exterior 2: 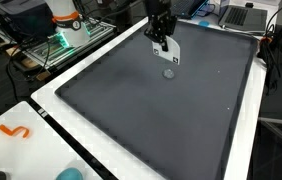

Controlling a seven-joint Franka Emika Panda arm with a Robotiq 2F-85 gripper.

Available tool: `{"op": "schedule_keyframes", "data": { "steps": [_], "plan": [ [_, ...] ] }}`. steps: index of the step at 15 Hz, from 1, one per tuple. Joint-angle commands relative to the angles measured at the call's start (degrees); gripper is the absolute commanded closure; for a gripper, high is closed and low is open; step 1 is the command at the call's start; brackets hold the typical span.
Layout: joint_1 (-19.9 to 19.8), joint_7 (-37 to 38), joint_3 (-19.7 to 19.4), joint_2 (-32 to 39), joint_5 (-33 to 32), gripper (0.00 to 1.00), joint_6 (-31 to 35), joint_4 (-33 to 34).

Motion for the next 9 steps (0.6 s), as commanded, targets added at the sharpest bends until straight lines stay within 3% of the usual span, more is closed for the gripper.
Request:
{"op": "schedule_keyframes", "data": {
  "steps": [1, 9],
  "plan": [
    [1.4, 0.5, 0.3, -1.0, -1.8, 0.99, -5.0, 1.7],
    [4.3, 1.3, 1.4, -0.3, -10.1, 0.99, -16.0, 9.3]
  ]
}}
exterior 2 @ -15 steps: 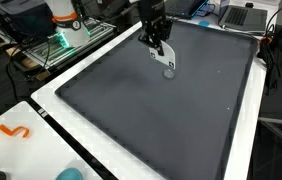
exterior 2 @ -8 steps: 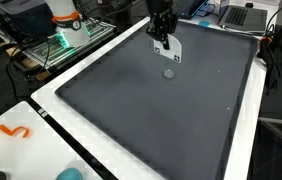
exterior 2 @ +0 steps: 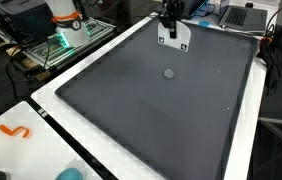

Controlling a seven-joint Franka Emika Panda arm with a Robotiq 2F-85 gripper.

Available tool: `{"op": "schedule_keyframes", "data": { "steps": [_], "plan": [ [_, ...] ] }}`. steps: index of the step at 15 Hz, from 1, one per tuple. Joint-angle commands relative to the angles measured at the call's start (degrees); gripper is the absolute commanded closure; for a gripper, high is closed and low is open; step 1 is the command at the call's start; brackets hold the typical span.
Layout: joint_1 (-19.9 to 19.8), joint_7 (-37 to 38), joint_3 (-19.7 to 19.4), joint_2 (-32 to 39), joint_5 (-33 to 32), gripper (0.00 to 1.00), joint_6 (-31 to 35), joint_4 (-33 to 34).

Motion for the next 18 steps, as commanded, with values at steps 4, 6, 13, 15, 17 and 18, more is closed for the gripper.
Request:
{"op": "schedule_keyframes", "data": {
  "steps": [4, 6, 13, 15, 17, 18],
  "plan": [
    [2.0, 0.9, 1.2, 0.5, -5.0, 0.99, -9.9, 6.4],
    [2.1, -0.4, 1.7, 0.6, -4.0, 0.99, -11.6, 7.8],
    [2.3, -1.0, 2.0, 0.4, -3.3, 0.96, -11.2, 8.9],
    [2.3, -1.1, 2.0, 0.5, -3.3, 0.96, -11.2, 8.9],
    [2.3, -1.1, 2.0, 0.5, -3.3, 0.96, -11.2, 8.9],
    [2.3, -1.1, 2.0, 0.5, -3.3, 0.99, -11.2, 8.9]
  ]
}}
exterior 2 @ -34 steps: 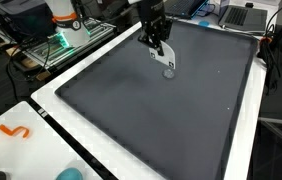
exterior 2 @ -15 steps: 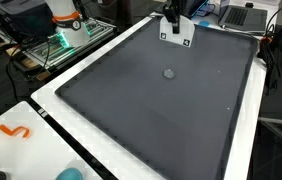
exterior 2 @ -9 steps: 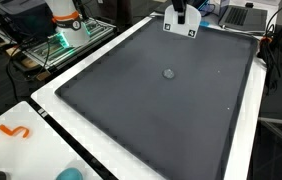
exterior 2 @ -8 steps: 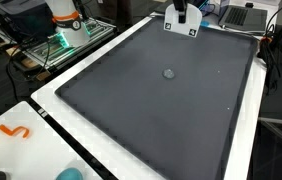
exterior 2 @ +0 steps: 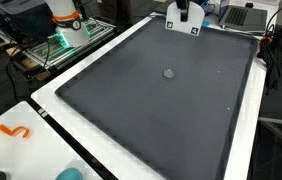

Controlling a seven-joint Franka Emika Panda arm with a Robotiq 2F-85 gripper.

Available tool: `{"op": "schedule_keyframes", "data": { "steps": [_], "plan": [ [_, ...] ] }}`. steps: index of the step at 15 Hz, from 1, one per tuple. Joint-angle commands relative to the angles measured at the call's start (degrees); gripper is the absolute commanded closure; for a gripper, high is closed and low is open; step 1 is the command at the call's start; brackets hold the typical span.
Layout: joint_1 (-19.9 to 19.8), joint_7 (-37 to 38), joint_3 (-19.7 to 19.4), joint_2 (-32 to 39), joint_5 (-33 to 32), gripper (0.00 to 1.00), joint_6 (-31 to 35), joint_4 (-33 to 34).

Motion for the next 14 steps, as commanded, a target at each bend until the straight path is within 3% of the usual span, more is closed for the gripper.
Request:
{"op": "schedule_keyframes", "data": {
  "steps": [1, 10, 14],
  "plan": [
    [-0.7, -0.6, -0.5, 1.8, 0.6, 0.99, 0.3, 0.5],
    [-3.8, -9.8, -0.3, 8.5, 11.2, 0.99, 4.7, -1.4],
    [-3.8, -11.3, -0.6, 10.5, 11.0, 0.99, 9.0, -2.8]
  ]
}}
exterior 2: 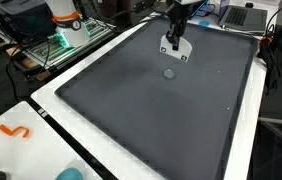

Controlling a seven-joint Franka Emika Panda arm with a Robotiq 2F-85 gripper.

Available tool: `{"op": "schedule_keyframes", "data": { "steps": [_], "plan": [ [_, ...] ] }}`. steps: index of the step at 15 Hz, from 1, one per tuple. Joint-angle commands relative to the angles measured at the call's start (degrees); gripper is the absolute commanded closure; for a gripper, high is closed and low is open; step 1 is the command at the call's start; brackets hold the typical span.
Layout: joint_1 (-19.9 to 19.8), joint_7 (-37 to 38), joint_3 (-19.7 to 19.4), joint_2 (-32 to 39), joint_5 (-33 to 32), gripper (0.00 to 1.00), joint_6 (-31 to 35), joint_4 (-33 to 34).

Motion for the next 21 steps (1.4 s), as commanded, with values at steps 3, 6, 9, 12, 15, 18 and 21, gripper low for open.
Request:
{"op": "schedule_keyframes", "data": {
  "steps": [3, 6, 9, 12, 15, 18, 21],
  "plan": [
    [-0.8, -2.2, 0.3, 1.6, 0.3, 0.99, 7.7, -3.7],
    [-0.8, -2.4, 0.2, 2.6, -0.5, 0.99, 11.9, -5.4],
    [-0.3, -1.4, -0.6, 3.3, -2.6, 0.99, 15.4, -6.6],
    [-0.1, -1.0, -1.2, 3.8, -4.5, 0.99, 16.9, -6.8],
    [-0.3, -1.4, -0.9, 4.3, -4.7, 0.99, 16.3, -6.2],
    [-0.7, -1.9, -0.5, 5.0, -3.9, 0.99, 16.0, -5.6],
    [-1.3, -2.4, 0.0, 6.1, -2.8, 0.99, 17.2, -5.0]
  ]
}}
